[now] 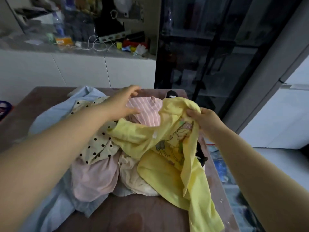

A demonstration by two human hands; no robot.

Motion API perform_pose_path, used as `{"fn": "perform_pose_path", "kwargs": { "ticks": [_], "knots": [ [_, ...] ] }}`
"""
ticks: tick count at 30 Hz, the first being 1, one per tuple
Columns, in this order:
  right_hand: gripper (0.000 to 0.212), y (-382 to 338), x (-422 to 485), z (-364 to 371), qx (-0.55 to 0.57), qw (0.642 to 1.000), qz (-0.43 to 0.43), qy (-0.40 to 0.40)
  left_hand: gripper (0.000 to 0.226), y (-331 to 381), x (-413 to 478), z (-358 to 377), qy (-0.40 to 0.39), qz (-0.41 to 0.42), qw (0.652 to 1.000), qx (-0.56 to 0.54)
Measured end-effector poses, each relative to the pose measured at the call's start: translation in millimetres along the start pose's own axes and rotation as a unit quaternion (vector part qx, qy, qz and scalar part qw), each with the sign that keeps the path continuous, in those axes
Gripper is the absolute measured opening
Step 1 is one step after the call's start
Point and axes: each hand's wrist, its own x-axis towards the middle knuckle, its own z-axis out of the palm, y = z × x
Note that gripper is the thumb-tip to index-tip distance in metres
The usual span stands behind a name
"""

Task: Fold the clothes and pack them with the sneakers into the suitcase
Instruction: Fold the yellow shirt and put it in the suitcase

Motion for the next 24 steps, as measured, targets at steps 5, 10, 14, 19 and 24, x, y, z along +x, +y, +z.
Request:
{"fn": "perform_pose_path", "kwargs": {
  "ticks": [5,10,14,19,24],
  "knots": [
    [0.012,50,46,-11,-0.154,0.982,0.04,0.099,0.094,-38,-24,27,-0.12,-0.027,0.985,0.123],
    [0.021,77,62,-19,-0.158,0.956,0.079,0.235,0.079,-61,-28,45,-0.147,0.019,0.963,0.223],
    [0.022,64,67,-25,-0.044,0.958,0.057,0.278,0.04,-66,-19,43,-0.084,0.022,0.975,0.206],
    [0.015,42,73,-28,0.042,0.983,0.07,0.164,0.013,-50,-6,26,-0.051,-0.081,0.991,-0.091],
    [0.018,18,72,-43,0.135,0.981,0.136,0.03,0.032,-36,7,-21,0.095,-0.236,0.874,-0.414]
  ]
}}
